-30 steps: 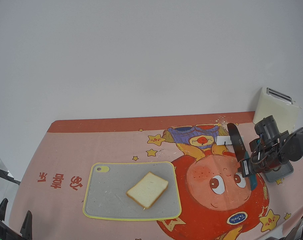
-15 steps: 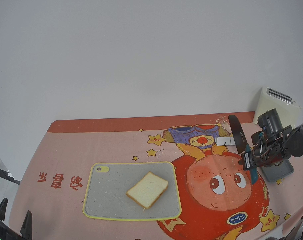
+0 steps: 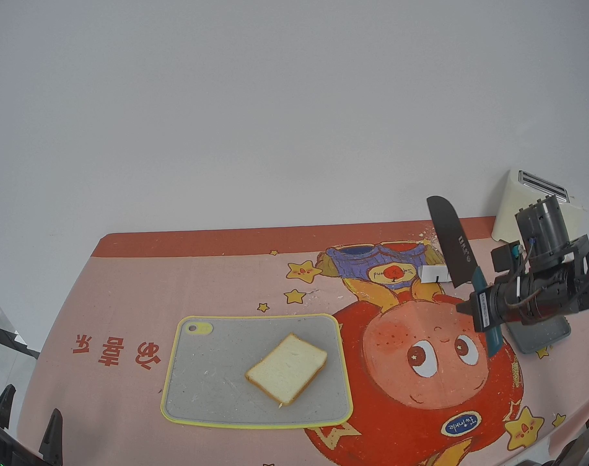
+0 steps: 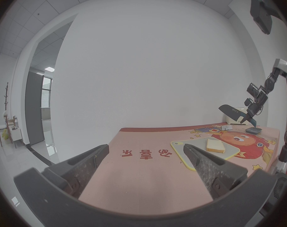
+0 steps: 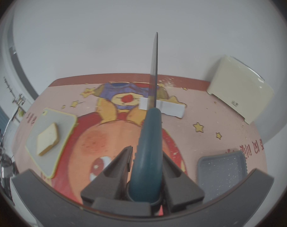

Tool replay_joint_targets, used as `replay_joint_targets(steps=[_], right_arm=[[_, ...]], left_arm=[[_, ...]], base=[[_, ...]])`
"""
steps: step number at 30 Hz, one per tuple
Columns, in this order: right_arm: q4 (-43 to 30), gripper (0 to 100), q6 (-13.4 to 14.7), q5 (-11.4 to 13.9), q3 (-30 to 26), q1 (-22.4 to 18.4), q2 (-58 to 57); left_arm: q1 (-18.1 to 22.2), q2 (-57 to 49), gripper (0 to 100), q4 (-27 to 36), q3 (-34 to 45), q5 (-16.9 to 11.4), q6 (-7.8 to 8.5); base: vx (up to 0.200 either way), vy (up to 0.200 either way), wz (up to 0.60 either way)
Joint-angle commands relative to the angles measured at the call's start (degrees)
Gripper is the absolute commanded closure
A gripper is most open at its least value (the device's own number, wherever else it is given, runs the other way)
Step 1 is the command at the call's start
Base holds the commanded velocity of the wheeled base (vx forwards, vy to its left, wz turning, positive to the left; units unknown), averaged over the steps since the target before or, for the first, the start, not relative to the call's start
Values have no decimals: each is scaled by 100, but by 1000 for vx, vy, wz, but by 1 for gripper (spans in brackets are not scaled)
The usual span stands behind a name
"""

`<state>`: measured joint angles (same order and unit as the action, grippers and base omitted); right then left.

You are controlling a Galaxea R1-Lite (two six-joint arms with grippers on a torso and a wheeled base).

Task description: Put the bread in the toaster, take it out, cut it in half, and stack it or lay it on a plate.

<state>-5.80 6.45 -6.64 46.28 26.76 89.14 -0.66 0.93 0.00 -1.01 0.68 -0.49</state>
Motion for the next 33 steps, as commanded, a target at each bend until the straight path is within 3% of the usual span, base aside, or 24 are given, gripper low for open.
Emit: replay_joint_targets(steps=[1, 7, 11, 15, 16, 18, 19, 22, 30, 33], right_arm=[[-176, 100, -12, 23, -532, 1016, -837], [475, 100, -74, 137, -716, 1042, -1065], [501, 100, -777, 453, -576, 1033, -1276], [237, 100, -1427, 603, -382, 1183, -1355], [-53, 100, -1664, 656, -330, 1235, -1399], [-351, 100, -1849, 691, -286, 1244, -1461], [-817, 100, -2113, 717, -207, 1262, -1540], [-1432, 100, -2473, 726, 4, 1394, -1513], [-1520, 100, -2552, 664, -92, 1437, -1399], [-1538, 100, -2772, 656, -180, 1455, -1601]], left_arm=[[4, -31, 0, 0, 101, -7, 5], [-4, -31, 0, -9, 101, -7, 5], [-4, -31, 0, -9, 101, -7, 31], [-4, -31, 0, -9, 101, -7, 22], [-4, -31, 0, -9, 101, -7, 22], [4, -31, 0, -9, 101, -7, 22], [-4, -31, 0, -9, 101, -7, 22], [-4, -31, 0, -9, 101, -7, 22], [-4, -31, 0, -9, 101, -7, 22], [4, -31, 0, -9, 101, -7, 22]], base=[[0, 0, 0], [0, 0, 0], [0, 0, 0], [0, 0, 0], [0, 0, 0], [0, 0, 0], [0, 0, 0], [0, 0, 0], [0, 0, 0], [0, 0, 0]])
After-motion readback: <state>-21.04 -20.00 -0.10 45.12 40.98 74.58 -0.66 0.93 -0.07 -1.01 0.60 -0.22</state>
